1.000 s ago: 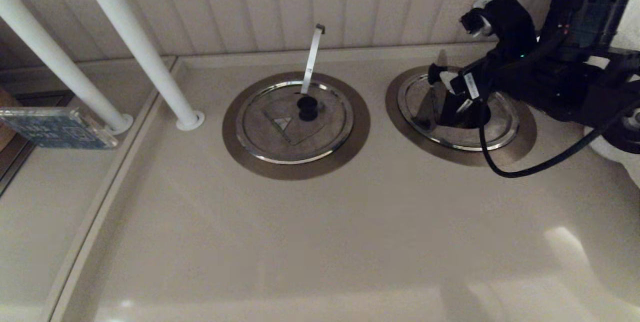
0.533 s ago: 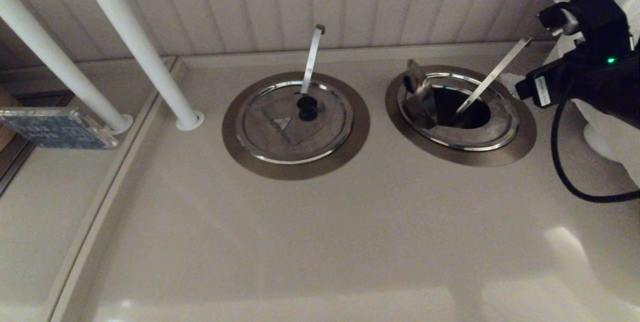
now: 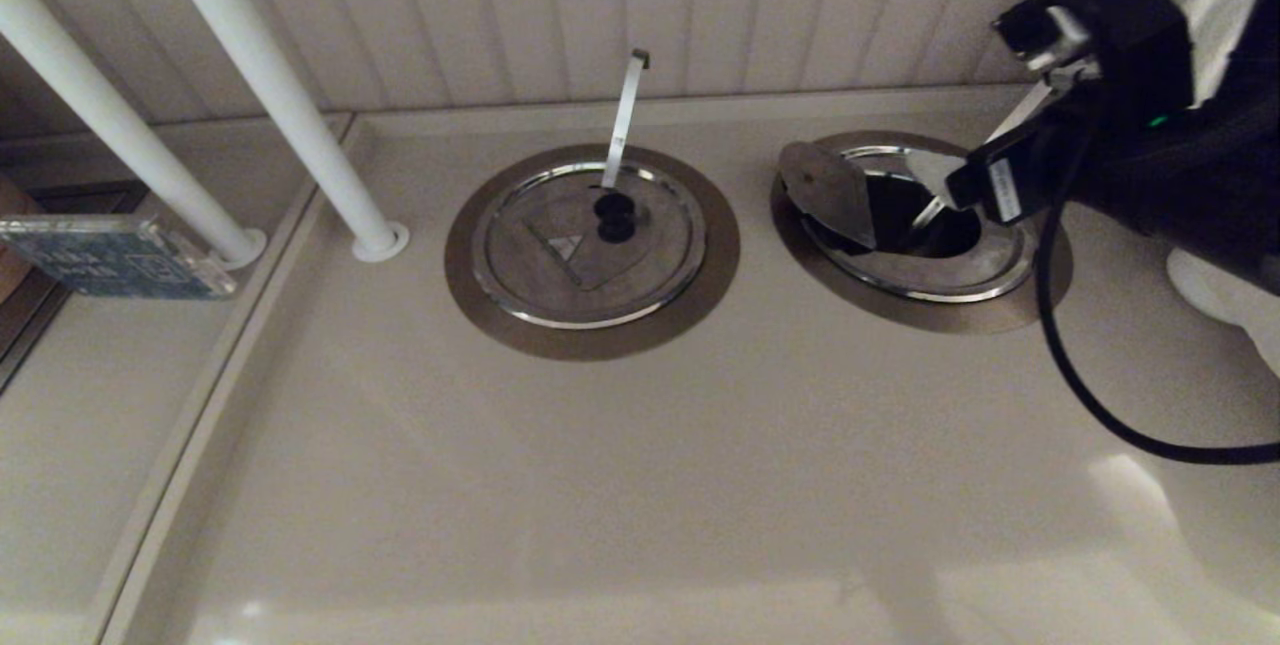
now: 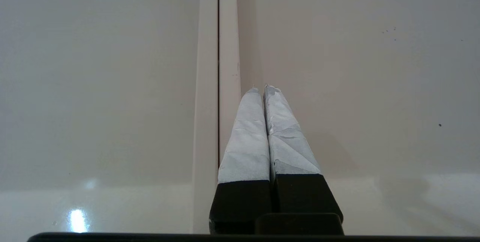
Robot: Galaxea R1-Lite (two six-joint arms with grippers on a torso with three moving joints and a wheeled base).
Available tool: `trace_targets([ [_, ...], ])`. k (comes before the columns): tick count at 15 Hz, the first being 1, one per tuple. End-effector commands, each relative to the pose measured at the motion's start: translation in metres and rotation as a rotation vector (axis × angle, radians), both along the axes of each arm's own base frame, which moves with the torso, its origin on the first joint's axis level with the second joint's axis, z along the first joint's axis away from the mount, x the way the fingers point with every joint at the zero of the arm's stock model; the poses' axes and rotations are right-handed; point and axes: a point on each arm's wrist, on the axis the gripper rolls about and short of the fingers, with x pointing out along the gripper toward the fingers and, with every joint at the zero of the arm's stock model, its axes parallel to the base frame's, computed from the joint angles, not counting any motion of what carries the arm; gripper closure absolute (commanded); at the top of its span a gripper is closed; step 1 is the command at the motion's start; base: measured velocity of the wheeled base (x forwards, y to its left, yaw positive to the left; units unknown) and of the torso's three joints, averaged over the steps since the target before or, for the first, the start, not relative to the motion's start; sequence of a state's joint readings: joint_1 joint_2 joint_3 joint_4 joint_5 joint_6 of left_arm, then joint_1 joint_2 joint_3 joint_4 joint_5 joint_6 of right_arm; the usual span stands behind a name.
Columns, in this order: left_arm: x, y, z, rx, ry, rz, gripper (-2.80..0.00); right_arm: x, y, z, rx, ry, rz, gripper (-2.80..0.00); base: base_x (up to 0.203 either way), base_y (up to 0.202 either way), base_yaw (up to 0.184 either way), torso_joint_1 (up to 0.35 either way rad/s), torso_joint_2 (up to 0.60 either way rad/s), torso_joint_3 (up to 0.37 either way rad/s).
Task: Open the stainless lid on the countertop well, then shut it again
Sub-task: Close the lid
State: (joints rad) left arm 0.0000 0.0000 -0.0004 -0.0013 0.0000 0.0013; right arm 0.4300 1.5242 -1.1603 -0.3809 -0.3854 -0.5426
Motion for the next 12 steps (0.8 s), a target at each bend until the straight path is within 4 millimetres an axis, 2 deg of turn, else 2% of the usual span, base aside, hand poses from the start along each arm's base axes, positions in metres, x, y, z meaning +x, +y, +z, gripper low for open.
trace_targets([
  [1, 0.000, 0.000, 0.000, 0.000, -0.001, 0.000, 0.00, 0.042, 0.039, -0.032, -0.050, 0.090, 0.048, -2.80, 0.000, 0.000, 0.000, 0.000, 0.00, 0.000],
  [4, 0.000, 0.000, 0.000, 0.000, -0.001, 0.000, 0.00, 0.080, 0.067, -0.052, -0.069, 0.118, 0.057, -2.80, 0.000, 0.000, 0.000, 0.000, 0.00, 0.000],
  [6, 0.000, 0.000, 0.000, 0.000, -0.002, 0.000, 0.00, 0.086, 0.082, -0.057, -0.077, 0.124, 0.077, -2.80, 0.000, 0.000, 0.000, 0.000, 0.00, 0.000],
  [9, 0.000, 0.000, 0.000, 0.000, -0.001, 0.000, 0.00, 0.098, 0.089, -0.069, -0.089, 0.144, 0.066, -2.80, 0.000, 0.000, 0.000, 0.000, 0.00, 0.000],
  [12, 0.000, 0.000, 0.000, 0.000, -0.001, 0.000, 0.00, 0.106, 0.088, -0.070, -0.088, 0.140, 0.054, -2.80, 0.000, 0.000, 0.000, 0.000, 0.00, 0.000],
])
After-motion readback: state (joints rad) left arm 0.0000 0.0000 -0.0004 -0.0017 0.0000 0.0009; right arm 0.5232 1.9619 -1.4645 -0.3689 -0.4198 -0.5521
